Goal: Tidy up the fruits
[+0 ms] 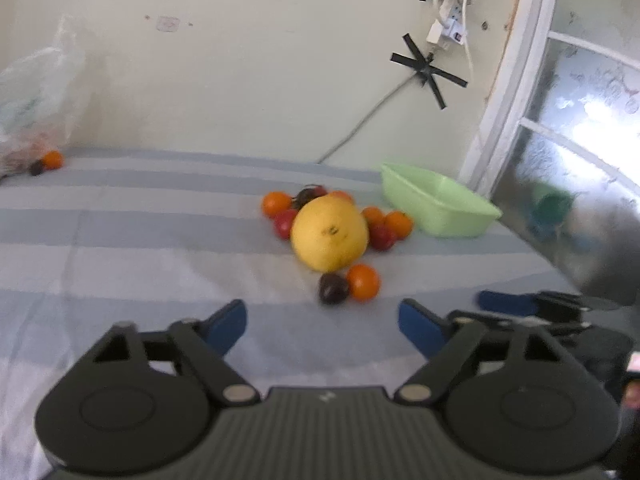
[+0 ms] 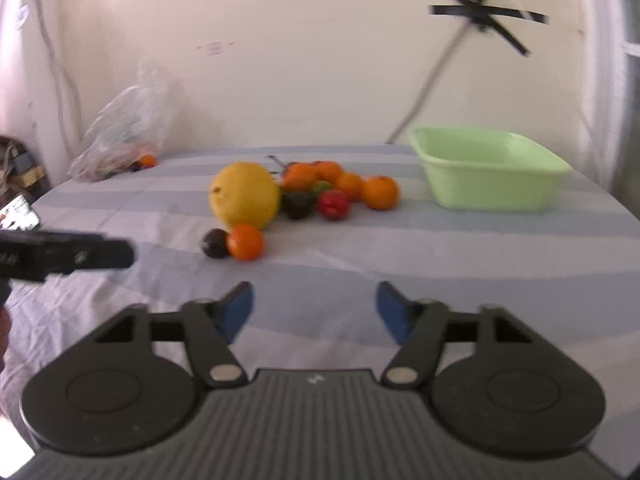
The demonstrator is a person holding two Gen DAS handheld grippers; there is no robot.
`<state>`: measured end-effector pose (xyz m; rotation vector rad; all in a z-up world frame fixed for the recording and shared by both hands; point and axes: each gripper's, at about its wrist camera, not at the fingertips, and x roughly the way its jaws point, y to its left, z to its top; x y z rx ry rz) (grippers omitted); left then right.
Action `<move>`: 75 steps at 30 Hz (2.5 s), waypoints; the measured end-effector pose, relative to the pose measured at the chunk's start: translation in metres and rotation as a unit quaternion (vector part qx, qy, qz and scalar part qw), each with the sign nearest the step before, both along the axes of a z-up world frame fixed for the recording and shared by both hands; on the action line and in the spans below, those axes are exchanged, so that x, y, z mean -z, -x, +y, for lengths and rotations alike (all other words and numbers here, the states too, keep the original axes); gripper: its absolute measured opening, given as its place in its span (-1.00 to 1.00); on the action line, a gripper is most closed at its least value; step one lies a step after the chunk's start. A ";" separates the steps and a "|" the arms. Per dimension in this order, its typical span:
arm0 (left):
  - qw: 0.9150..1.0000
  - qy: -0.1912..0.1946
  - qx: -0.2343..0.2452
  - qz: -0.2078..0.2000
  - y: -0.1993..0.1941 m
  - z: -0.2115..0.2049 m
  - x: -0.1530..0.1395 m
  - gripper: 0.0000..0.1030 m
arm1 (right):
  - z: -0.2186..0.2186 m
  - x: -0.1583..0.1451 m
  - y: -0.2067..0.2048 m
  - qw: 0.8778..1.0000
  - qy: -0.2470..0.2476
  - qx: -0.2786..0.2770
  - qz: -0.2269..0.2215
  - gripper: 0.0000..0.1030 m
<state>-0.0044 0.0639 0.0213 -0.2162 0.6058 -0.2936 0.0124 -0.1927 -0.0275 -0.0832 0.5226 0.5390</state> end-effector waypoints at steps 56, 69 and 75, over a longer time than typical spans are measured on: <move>0.986 0.093 0.120 0.067 -0.220 -0.160 -0.030 -0.52 | -0.085 -0.044 -0.118 0.990 -0.010 0.103 -0.096 -0.40; 0.989 0.043 0.102 0.096 -0.242 -0.210 -0.006 -0.40 | -0.098 -0.027 -0.138 0.984 0.001 0.145 -0.109 -0.07; 0.991 0.101 0.085 0.023 -0.176 -0.174 -0.037 -0.33 | -0.107 -0.040 -0.107 0.978 -0.041 0.148 -0.143 -0.07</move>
